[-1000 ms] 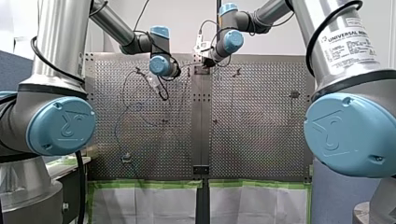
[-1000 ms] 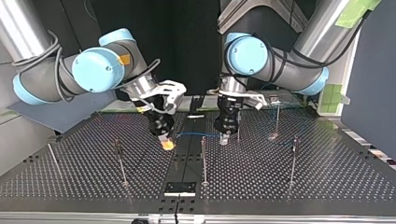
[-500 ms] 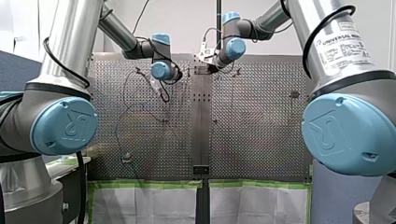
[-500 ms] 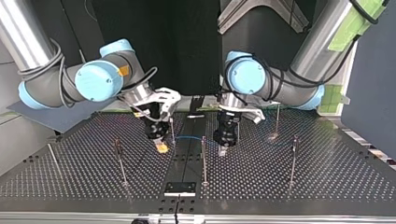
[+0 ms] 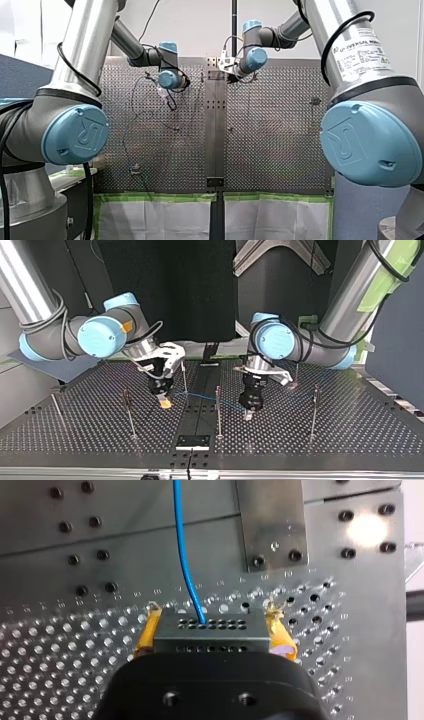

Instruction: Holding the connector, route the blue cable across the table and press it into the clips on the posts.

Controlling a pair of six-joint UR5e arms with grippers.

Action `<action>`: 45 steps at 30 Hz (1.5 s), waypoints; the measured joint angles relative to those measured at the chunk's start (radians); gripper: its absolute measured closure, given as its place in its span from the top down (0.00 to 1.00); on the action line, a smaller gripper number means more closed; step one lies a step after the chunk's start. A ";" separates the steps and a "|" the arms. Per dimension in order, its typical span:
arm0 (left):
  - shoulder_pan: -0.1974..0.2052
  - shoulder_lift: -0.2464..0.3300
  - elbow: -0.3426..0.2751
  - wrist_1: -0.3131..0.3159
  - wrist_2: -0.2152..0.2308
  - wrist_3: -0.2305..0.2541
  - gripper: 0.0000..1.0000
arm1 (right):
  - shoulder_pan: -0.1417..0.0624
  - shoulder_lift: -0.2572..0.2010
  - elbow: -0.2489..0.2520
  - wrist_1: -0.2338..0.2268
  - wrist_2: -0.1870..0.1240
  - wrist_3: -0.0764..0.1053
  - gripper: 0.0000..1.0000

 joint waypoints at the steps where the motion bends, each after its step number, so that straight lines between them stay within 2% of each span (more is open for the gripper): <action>1: 0.003 0.000 0.001 0.000 0.001 0.000 0.00 | -0.004 0.001 -0.001 -0.002 0.000 0.000 0.00; 8: 0.008 0.000 0.002 -0.004 0.007 0.001 0.00 | -0.029 0.013 -0.017 -0.018 -0.010 0.007 0.00; 15: 0.007 0.000 0.002 -0.013 0.008 0.001 0.00 | -0.039 0.041 -0.051 -0.021 -0.025 0.008 0.00; 16: 0.007 0.000 0.002 -0.015 0.008 0.002 0.03 | -0.039 0.045 -0.057 -0.021 -0.026 0.008 0.00; 17: 0.006 0.000 0.002 -0.018 0.008 0.003 0.11 | -0.040 0.048 -0.061 -0.021 -0.026 0.008 0.00; 18: 0.006 0.000 0.002 -0.023 0.008 0.004 0.11 | -0.040 0.050 -0.065 -0.020 -0.027 0.008 0.00; 19: 0.005 0.000 0.002 -0.026 0.008 0.006 0.19 | -0.040 0.052 -0.069 -0.020 -0.029 0.008 0.00; 20: 0.005 0.001 0.002 -0.029 0.007 0.007 0.35 | -0.040 0.054 -0.071 -0.020 -0.030 0.008 0.00; 21: 0.003 0.001 0.002 -0.035 0.007 0.008 0.35 | -0.040 0.054 -0.072 -0.020 -0.031 0.008 0.00; 22: 0.003 0.001 0.002 -0.041 0.006 0.010 0.55 | -0.040 0.055 -0.073 -0.019 -0.032 0.007 0.00; 23: 0.002 0.001 0.001 -0.047 0.006 0.011 0.70 | -0.040 0.055 -0.074 -0.019 -0.033 0.006 0.00; 24: 0.001 0.001 0.002 -0.056 0.005 0.015 0.70 | -0.040 0.056 -0.074 -0.019 -0.034 0.006 0.00; 25: 0.000 0.001 0.001 -0.064 0.003 0.018 0.95 | -0.040 0.056 -0.075 -0.018 -0.034 0.005 0.00; 26: -0.001 0.002 0.002 -0.073 0.000 0.023 1.00 | -0.040 0.056 -0.075 -0.018 -0.035 0.004 0.00; 31: -0.006 0.016 0.001 -0.125 -0.029 0.061 1.00 | -0.040 0.056 -0.075 -0.015 -0.035 0.003 0.00; 37: -0.021 0.058 0.000 -0.180 -0.040 0.088 1.00 | -0.042 0.055 -0.075 -0.013 -0.036 0.003 0.00; 41: -0.043 0.088 0.000 -0.211 -0.049 0.108 1.00 | -0.045 0.053 -0.075 -0.012 -0.036 0.005 0.00; 45: -0.076 0.124 0.000 -0.246 -0.079 0.121 1.00 | -0.049 0.051 -0.075 -0.011 -0.036 0.007 0.00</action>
